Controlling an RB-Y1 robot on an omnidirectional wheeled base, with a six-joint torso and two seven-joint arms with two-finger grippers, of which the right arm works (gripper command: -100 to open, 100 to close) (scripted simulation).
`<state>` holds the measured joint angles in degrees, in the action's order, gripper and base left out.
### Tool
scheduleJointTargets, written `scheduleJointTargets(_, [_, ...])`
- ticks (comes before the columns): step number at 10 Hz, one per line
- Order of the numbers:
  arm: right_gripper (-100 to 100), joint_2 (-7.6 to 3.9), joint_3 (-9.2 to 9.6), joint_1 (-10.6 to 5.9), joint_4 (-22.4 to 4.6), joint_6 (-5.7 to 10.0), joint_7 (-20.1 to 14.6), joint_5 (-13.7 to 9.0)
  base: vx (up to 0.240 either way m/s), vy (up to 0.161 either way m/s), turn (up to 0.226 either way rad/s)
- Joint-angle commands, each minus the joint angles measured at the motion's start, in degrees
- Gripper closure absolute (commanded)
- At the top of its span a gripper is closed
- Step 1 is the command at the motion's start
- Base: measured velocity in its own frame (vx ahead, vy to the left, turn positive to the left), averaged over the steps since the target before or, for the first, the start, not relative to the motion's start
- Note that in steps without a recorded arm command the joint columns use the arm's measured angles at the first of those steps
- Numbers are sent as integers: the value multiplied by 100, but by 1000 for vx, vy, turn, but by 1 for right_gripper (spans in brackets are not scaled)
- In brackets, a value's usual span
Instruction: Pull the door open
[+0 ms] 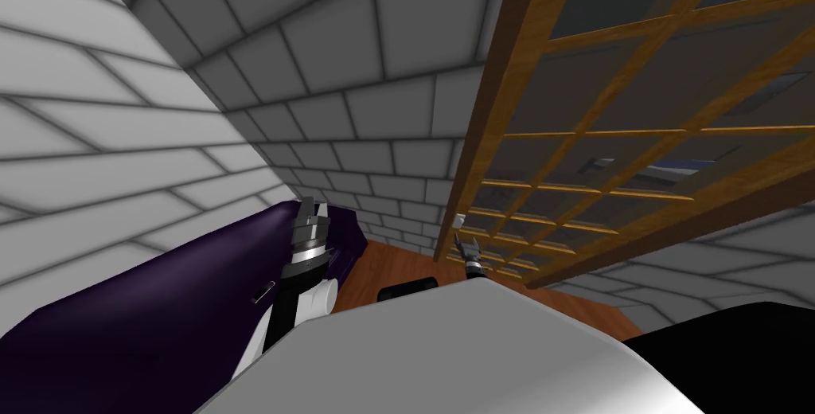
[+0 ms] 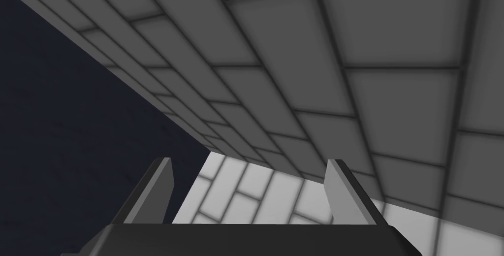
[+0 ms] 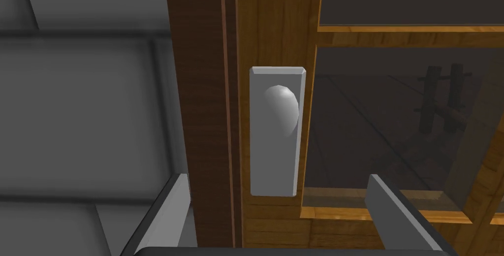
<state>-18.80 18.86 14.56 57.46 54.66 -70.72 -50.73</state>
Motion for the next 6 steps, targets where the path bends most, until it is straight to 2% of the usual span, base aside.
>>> scheduleJointTargets(1, [-100, -7, -63, -98, -187, 20, -97, 7, 55, -17, 41])
scheduleJointTargets(2, [-100, -22, -163, -134, -288, 18, -164, 6, 36, -3, 103])
scheduleJointTargets(6, [-100, -89, -609, -292, -736, 8, -461, 6, 63, -16, 204])
